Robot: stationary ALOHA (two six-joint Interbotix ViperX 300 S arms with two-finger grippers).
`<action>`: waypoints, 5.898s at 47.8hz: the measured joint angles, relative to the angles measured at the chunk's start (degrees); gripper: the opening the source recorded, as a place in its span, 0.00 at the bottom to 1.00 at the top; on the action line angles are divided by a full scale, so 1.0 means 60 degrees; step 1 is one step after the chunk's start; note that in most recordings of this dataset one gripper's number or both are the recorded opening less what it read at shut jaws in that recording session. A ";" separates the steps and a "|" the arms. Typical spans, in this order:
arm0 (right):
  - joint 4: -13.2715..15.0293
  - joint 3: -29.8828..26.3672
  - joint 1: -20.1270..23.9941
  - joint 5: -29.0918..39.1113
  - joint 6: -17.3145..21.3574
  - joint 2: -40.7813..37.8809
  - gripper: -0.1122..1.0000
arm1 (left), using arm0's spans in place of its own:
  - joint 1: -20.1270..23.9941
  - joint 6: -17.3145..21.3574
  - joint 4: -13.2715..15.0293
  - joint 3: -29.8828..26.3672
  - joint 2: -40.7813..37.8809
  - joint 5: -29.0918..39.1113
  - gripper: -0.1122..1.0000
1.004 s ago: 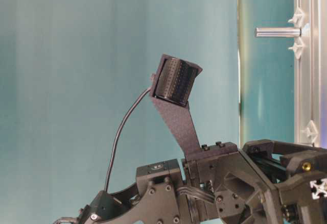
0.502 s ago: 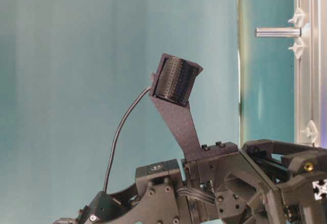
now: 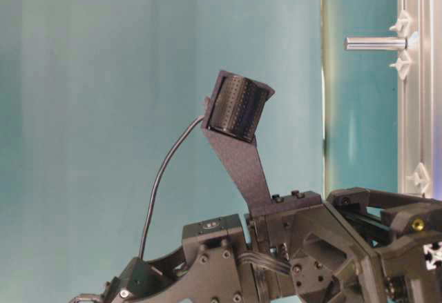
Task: Insert the large gear onto the shaft.
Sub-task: 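Close the left gripper on the hub of the blue gear, then lift the gear with the left gripper and carry it toward the right shaft, then align the gear's bore with the right shaft using the left gripper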
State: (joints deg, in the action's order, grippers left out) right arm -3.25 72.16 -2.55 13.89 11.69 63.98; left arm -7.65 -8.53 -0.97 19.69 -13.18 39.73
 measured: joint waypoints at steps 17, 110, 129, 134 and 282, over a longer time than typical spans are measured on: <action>0.0000 0.0000 0.0000 0.0000 0.0000 0.0000 0.23 | -0.0044 0.0029 0.0015 -0.0220 -0.0015 0.0293 0.95; 0.0000 0.0015 0.0000 0.0000 0.0132 0.0000 0.23 | -0.0029 -0.0073 0.0000 0.0000 -0.0249 0.0146 0.79; 0.0000 0.0015 -0.0015 0.0000 0.0132 0.0015 0.23 | -0.0029 -0.0029 0.0000 -0.0073 -0.0249 0.0352 0.79; 0.0000 0.0000 0.0000 0.0000 0.0132 0.0000 0.23 | -0.0015 0.0044 0.0000 -0.0190 -0.0264 0.0674 0.79; 0.0176 0.0190 -0.0015 0.0044 0.0132 0.0659 0.24 | 0.2549 0.4395 -0.0059 -0.8481 -0.3311 0.5010 0.79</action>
State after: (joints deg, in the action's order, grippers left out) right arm -2.20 73.30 -2.64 14.15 12.48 67.94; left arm 7.65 17.84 -1.32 -31.20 -33.05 69.79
